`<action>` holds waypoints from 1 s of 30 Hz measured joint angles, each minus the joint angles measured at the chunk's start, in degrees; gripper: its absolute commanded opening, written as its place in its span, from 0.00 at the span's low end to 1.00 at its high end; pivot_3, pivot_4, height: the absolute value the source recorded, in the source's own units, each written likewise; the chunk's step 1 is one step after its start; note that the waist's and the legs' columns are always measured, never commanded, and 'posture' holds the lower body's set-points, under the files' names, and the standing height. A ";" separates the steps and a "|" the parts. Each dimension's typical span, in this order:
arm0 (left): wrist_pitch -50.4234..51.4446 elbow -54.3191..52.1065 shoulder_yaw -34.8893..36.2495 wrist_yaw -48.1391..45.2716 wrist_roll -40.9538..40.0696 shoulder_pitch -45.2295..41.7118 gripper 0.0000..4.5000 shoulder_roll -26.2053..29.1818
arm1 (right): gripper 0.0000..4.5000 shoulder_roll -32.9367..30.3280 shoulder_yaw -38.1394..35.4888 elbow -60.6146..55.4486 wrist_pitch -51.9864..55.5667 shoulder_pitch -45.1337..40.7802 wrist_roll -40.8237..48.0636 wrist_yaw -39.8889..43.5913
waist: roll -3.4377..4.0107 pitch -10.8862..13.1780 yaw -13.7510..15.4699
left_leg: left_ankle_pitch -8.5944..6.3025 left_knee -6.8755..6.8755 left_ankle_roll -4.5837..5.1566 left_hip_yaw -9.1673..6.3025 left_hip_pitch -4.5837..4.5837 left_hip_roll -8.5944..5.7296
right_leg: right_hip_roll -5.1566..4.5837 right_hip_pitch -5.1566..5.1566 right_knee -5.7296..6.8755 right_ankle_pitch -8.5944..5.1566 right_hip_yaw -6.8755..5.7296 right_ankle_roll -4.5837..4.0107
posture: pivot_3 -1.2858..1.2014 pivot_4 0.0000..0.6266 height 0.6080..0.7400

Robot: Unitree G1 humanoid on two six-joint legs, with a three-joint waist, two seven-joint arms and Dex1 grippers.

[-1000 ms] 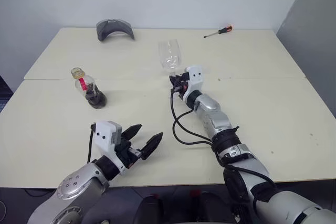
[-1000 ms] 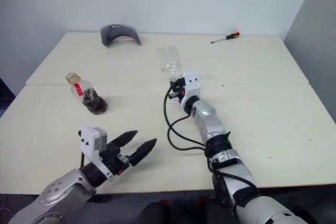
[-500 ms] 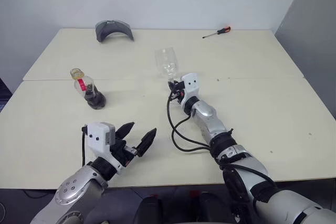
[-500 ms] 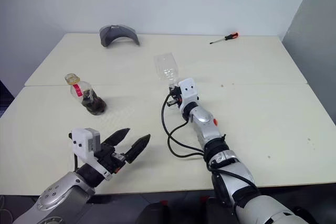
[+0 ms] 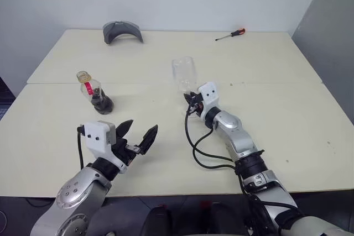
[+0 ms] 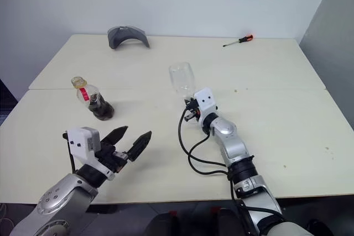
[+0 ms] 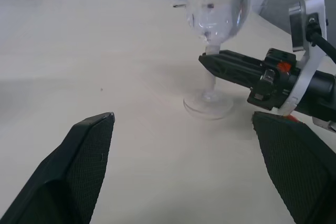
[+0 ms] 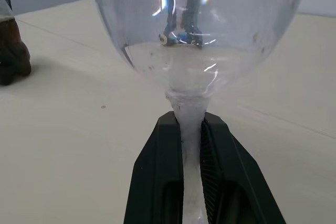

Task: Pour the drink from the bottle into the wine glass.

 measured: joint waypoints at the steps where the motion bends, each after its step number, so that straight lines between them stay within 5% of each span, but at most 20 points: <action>1: 0.07 0.00 0.00 0.01 -0.05 -0.03 1.00 0.00 | 0.04 -0.20 0.02 -0.72 0.79 0.20 0.03 0.10 | 0.00 0.00 0.01 | 0.00 0.00 0.00 0.00 0.00 0.00 | 0.00 0.00 0.00 0.00 0.00 0.00 | 0.52 0.24 1.00; 19: 0.54 1.84 0.28 -2.48 -0.14 -0.58 1.00 1.01 | 0.04 -1.74 1.03 -8.75 8.24 3.57 0.55 0.97 | 0.00 0.00 0.07 | -0.01 0.00 0.02 0.00 0.01 -0.01 | 0.02 0.00 -0.01 0.00 -0.01 0.00 | 0.52 0.24 1.00; 30: -0.18 2.46 -0.30 -4.53 0.48 1.28 1.00 1.03 | 0.04 5.10 0.75 4.13 1.15 -4.67 0.54 -0.19 | 0.04 0.09 -0.64 | 0.00 -0.06 0.01 -0.02 -0.05 0.06 | 0.10 -0.10 -0.03 -0.01 0.01 -0.01 | 0.52 0.24 1.00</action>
